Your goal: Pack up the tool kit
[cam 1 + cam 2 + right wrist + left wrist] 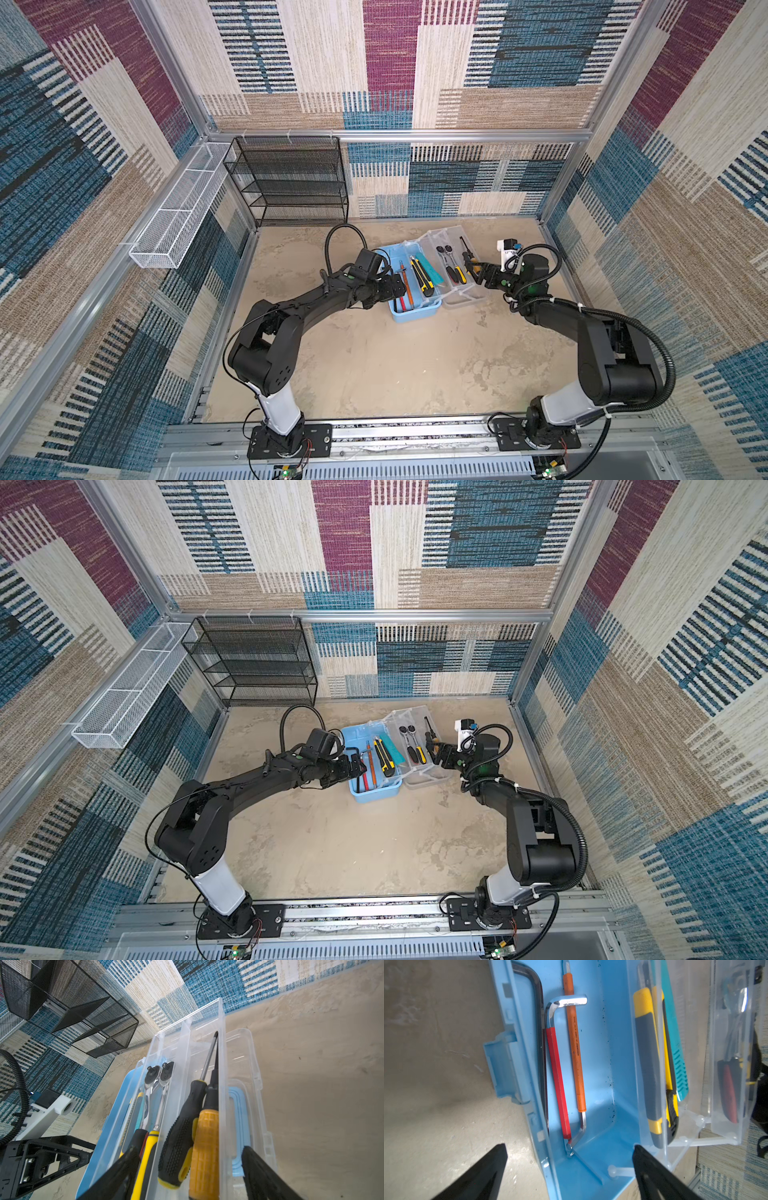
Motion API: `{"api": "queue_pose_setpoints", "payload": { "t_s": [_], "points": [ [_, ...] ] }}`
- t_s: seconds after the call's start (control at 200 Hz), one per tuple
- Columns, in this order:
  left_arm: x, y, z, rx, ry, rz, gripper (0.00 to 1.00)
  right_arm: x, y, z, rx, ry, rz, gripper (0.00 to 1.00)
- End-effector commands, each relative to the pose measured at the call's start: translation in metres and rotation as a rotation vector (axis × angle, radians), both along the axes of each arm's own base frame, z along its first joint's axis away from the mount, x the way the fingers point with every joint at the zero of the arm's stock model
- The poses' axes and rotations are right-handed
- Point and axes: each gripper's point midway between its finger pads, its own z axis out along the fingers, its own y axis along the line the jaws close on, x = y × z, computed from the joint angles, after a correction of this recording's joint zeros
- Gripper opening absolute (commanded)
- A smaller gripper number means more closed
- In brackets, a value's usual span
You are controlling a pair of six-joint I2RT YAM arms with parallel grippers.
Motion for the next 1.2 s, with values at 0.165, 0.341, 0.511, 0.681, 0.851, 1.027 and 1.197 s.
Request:
{"api": "queue_pose_setpoints", "payload": {
  "t_s": [0.165, 0.341, 0.511, 0.681, 0.851, 1.027, 1.197],
  "points": [
    [0.005, -0.004, 0.0, -0.021, -0.009, 0.004, 0.97, 0.001, 0.004, 0.024, 0.025, -0.067, 0.019, 0.75],
    [0.006, -0.007, -0.002, -0.032, -0.002, 0.001, 0.96, 0.0, 0.006, 0.027, 0.031, -0.072, 0.028, 0.75],
    [0.008, -0.009, -0.001, -0.037, -0.005, 0.0, 0.96, 0.002, 0.011, 0.025, 0.038, -0.061, 0.043, 0.74],
    [0.009, -0.011, -0.001, -0.042, -0.006, -0.002, 0.96, 0.003, 0.016, 0.029, 0.047, -0.065, 0.057, 0.73],
    [0.011, -0.013, -0.002, -0.053, -0.002, -0.001, 0.96, 0.002, 0.023, 0.031, 0.055, -0.062, 0.068, 0.72],
    [0.013, -0.017, -0.001, -0.063, -0.004, -0.004, 0.95, 0.001, 0.03, 0.035, 0.068, -0.058, 0.072, 0.72],
    [0.015, -0.019, -0.002, -0.075, -0.004, -0.004, 0.95, 0.0, 0.036, 0.037, 0.079, -0.054, 0.08, 0.71]
  ]
}}
